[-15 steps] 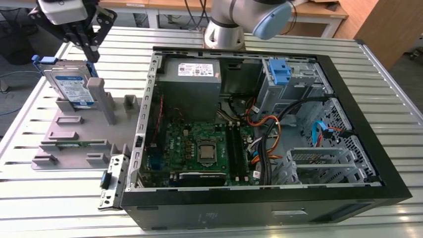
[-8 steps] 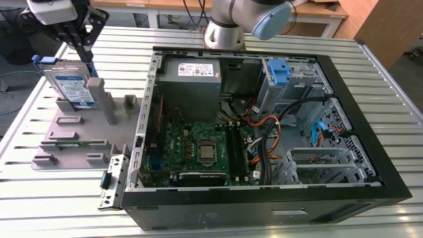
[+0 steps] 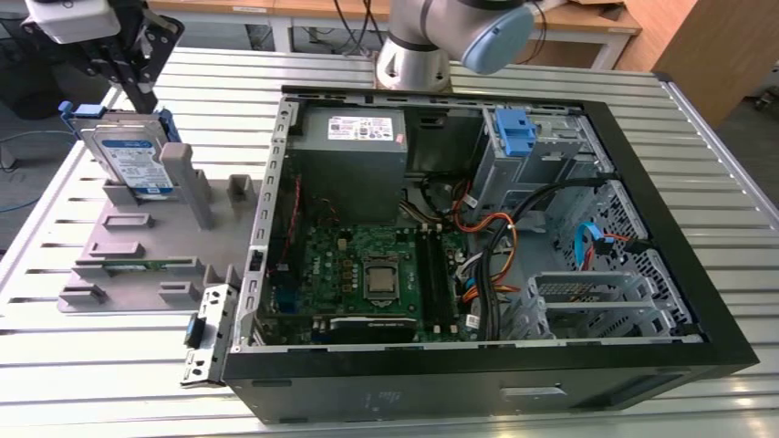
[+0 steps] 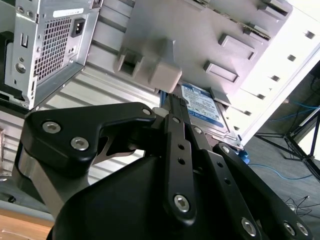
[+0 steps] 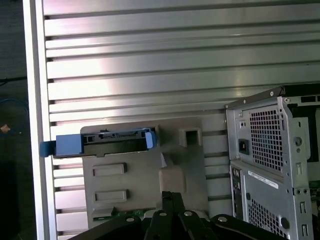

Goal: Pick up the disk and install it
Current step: 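Reach for the disk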

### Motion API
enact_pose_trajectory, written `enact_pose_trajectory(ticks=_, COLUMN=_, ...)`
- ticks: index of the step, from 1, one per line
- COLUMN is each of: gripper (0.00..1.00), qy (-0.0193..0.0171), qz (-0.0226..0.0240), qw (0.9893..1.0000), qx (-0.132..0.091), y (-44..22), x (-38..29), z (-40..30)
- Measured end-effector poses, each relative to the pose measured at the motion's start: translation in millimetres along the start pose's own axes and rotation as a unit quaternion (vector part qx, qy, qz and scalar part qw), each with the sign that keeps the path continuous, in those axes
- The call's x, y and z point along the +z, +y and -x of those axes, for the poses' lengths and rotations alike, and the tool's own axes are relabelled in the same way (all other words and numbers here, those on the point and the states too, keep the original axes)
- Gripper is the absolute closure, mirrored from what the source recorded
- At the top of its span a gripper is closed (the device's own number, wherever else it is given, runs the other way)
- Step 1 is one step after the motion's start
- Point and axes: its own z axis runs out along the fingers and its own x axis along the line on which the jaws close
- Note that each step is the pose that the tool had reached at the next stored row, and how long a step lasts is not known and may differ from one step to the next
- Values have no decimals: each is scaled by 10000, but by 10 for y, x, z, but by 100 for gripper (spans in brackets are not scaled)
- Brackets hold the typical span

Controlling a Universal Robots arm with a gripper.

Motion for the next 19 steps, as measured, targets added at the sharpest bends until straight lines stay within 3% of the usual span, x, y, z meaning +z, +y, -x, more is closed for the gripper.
enact_pose_trajectory(ticks=7, gripper=89, qy=-2, qz=0, qw=10000, qx=25, y=31, x=30, z=-133)
enact_pose_trajectory(ticks=13, gripper=89, qy=-2, qz=0, qw=10000, qx=29, y=51, x=84, z=-163)
enact_pose_trajectory(ticks=19, gripper=89, qy=-1, qz=-1, qw=10000, qx=32, y=51, x=89, z=-165)
